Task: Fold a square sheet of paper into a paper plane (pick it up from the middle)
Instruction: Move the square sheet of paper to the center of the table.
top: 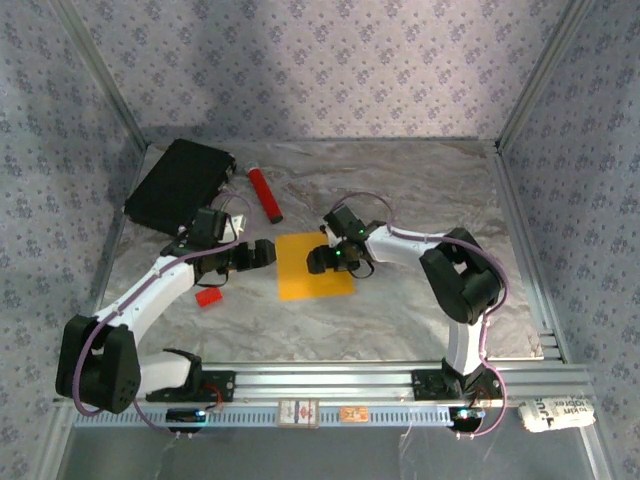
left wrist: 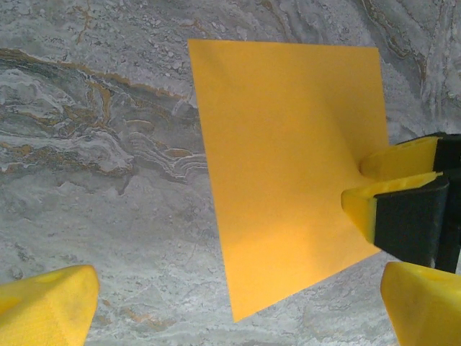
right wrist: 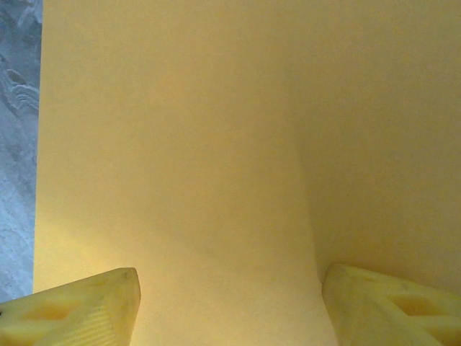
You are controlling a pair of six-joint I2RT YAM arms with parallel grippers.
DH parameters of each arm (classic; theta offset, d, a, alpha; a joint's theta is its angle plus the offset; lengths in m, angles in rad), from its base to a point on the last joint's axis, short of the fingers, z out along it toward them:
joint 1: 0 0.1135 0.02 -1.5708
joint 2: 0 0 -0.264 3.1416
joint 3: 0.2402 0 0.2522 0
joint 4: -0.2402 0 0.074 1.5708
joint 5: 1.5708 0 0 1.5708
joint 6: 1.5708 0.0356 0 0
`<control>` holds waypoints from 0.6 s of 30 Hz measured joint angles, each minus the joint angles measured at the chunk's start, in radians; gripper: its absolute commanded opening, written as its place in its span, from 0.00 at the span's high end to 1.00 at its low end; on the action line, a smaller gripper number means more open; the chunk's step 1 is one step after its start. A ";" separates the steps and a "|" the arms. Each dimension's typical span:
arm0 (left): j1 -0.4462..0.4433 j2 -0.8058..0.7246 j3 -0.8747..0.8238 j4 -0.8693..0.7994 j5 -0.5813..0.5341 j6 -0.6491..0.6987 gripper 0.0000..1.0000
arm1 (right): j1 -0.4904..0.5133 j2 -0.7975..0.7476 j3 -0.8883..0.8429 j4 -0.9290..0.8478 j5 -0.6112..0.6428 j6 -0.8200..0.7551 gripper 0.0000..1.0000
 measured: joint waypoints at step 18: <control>-0.018 0.001 0.000 0.000 0.039 -0.007 0.14 | 0.085 -0.090 -0.135 0.157 0.026 0.296 0.28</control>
